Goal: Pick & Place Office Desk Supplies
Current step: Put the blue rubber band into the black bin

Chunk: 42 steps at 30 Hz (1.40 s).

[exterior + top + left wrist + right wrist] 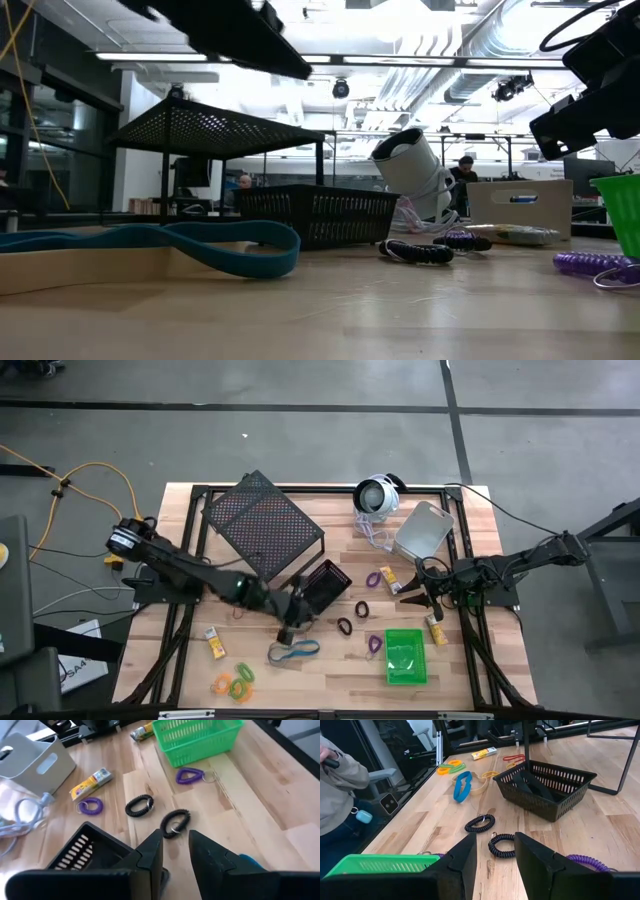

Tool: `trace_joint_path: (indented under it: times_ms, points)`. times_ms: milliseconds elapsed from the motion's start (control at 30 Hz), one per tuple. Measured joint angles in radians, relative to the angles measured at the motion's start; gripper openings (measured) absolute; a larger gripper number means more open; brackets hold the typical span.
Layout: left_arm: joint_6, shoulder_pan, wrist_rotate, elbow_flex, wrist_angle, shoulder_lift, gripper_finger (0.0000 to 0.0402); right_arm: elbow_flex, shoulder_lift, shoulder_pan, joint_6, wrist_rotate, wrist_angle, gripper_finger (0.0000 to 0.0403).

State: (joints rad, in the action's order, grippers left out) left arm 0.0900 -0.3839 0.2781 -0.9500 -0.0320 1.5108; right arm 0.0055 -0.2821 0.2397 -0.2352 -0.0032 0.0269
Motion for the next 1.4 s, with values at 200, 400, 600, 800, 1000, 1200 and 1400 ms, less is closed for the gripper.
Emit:
trace_joint_path:
  times_ms: [200, 400, 600, 800, 1000, 1200, 1400]
  points:
    - [-0.098, -0.152, 0.191, -0.03, 0.09, -0.001, 0.0088, 0.0, 0.0, 0.0, 0.0, 0.0, 0.0, 0.012]
    - [-0.271, -0.231, 0.276, -0.045, 0.175, 0.004, 0.0088, 0.0, 0.0, 0.0, 0.0, 0.0, 0.0, 0.012]
    - [-0.39, -0.232, 0.245, -0.045, 0.211, 0.042, 0.0088, 0.0, 0.0, 0.0, 0.0, 0.0, 0.0, 0.012]
    - [-0.481, -0.223, 0.162, -0.045, 0.203, 0.109, 0.0088, 0.0, 0.0, 0.0, 0.0, 0.0, 0.0, 0.012]
    - [-0.536, -0.222, 0.131, -0.045, 0.191, 0.154, 0.0088, 0.0, 0.0, 0.0, 0.0, 0.0, 0.0, 0.012]
    - [-0.585, -0.214, 0.066, -0.044, 0.18, 0.203, 0.0088, 0.0, 0.0, 0.0, 0.0, 0.0, 0.001, 0.012]
    - [-0.6, -0.208, 0.049, -0.043, 0.178, 0.216, 0.0088, 0.0, 0.0, 0.0, 0.0, 0.0, 0.0, 0.012]
